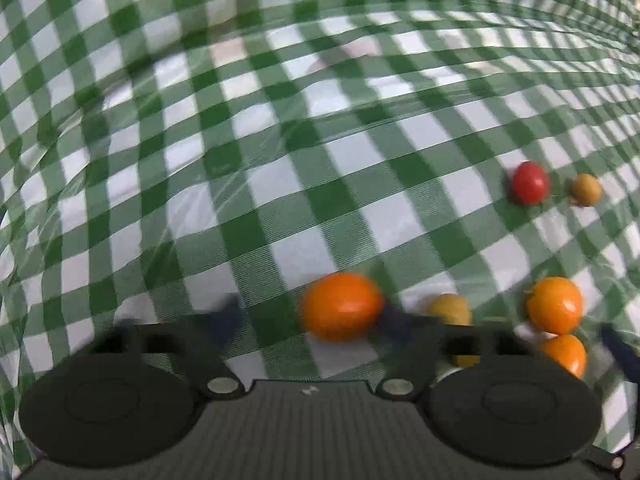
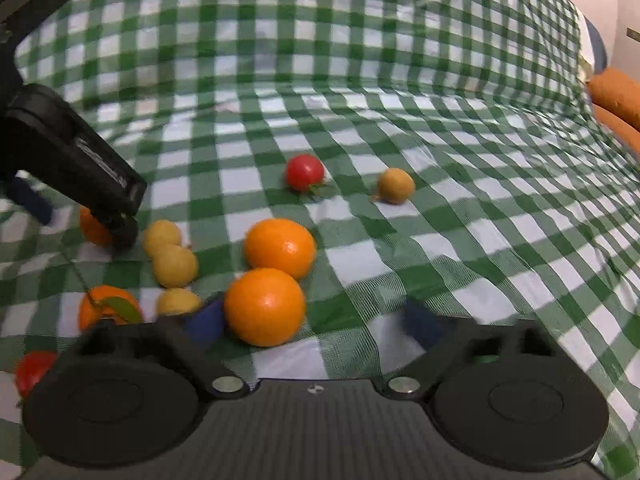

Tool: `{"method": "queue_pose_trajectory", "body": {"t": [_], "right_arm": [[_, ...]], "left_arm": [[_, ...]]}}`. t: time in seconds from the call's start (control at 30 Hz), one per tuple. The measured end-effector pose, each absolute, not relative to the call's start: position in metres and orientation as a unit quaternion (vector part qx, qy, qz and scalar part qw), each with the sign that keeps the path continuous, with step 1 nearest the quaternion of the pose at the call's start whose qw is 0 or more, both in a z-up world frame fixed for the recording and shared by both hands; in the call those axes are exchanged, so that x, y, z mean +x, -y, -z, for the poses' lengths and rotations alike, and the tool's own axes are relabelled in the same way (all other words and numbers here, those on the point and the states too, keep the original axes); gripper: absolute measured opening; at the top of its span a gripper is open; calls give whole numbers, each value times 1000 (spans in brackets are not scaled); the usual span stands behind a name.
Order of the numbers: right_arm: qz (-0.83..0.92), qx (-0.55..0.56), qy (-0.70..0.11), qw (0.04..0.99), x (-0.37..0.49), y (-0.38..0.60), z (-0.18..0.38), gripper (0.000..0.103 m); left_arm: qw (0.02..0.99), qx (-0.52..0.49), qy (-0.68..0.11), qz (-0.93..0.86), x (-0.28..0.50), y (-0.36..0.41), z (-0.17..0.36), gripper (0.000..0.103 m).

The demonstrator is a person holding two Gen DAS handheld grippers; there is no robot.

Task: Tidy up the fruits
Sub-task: 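Close the right tool on an orange while the left tool grasps another orange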

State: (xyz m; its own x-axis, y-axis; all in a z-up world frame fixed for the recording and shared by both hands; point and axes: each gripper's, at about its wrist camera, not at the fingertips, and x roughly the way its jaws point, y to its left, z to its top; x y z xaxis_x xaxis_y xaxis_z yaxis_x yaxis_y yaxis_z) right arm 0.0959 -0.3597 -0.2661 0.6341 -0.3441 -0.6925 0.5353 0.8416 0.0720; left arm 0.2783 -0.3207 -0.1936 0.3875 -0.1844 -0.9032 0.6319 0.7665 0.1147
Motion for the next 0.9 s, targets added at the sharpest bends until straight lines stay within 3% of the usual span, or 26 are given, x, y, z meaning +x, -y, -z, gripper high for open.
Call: {"method": "queue_pose_trajectory", "body": {"t": [0.03, 0.07, 0.5, 0.9], "right_arm": [[238, 134, -345, 898, 95, 359, 265, 49], [235, 128, -342, 900, 94, 357, 264, 40], [257, 166, -316, 898, 67, 367, 249, 40], [178, 166, -312, 919, -11, 320, 178, 40]], "left_arm": [[800, 227, -494, 254, 277, 322, 192, 43], [801, 226, -492, 254, 275, 322, 190, 43], [831, 270, -413, 257, 215, 313, 148, 43], [845, 203, -442, 224, 104, 182, 106, 43]]}}
